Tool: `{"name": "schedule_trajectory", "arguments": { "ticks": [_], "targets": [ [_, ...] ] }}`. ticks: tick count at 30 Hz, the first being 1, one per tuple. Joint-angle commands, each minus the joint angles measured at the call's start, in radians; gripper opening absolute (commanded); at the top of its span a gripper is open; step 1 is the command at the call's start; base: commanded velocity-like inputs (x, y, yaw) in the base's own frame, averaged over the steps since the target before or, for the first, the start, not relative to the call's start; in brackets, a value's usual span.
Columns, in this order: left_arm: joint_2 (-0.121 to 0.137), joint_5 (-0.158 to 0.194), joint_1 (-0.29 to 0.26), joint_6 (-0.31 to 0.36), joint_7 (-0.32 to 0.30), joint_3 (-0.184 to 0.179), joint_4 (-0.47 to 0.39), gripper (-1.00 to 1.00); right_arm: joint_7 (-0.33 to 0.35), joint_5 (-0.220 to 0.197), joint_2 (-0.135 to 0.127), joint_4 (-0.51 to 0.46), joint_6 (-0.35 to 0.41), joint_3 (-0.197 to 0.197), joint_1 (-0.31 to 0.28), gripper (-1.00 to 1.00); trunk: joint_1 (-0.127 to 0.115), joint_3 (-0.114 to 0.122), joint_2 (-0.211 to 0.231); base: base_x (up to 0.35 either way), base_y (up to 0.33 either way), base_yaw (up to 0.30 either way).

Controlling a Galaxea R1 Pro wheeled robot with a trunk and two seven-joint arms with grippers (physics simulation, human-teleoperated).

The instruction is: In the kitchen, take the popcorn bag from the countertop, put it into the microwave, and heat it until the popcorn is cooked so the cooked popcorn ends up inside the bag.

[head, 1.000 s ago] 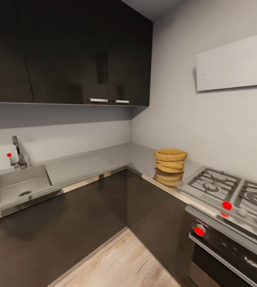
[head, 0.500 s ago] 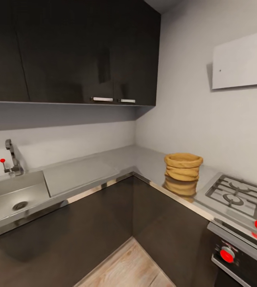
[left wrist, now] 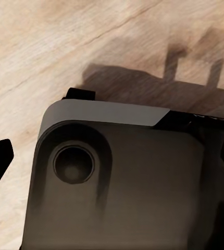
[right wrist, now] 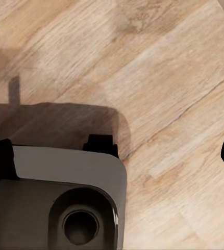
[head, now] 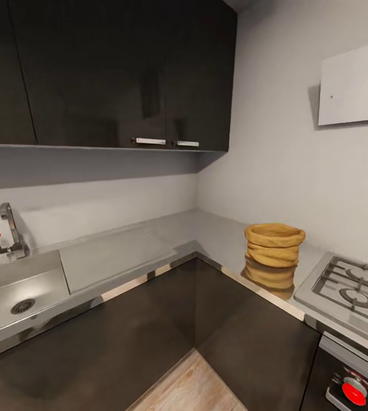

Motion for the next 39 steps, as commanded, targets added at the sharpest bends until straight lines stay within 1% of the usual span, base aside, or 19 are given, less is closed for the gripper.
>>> {"name": "schedule_trajectory", "arguments": {
  "ticks": [1,7,25,39],
  "targets": [
    [-0.001,0.007,0.000,-0.002,0.000,0.001,0.000,1.00,0.003,0.000,0.001,0.003,-0.003,0.004,-0.002,1.00,0.000,-0.001,-0.001,0.006,0.002,-0.042],
    [-0.001,0.007,0.000,-0.002,0.000,0.002,0.000,1.00,0.003,0.000,0.003,0.003,-0.001,0.004,-0.002,1.00,0.000,-0.001,-0.001,0.002,0.001,-0.166],
    [-0.001,0.009,0.000,-0.002,0.000,0.002,0.000,1.00,0.003,0.000,0.003,0.003,0.001,0.004,-0.002,1.00,0.000,-0.001,-0.001,0.000,0.000,-0.237],
    [-0.002,0.009,0.000,-0.002,0.000,0.002,0.000,1.00,0.003,0.000,0.001,0.003,0.002,0.004,-0.002,1.00,0.000,-0.001,-0.001,0.000,0.000,-0.276]
  ]
}}
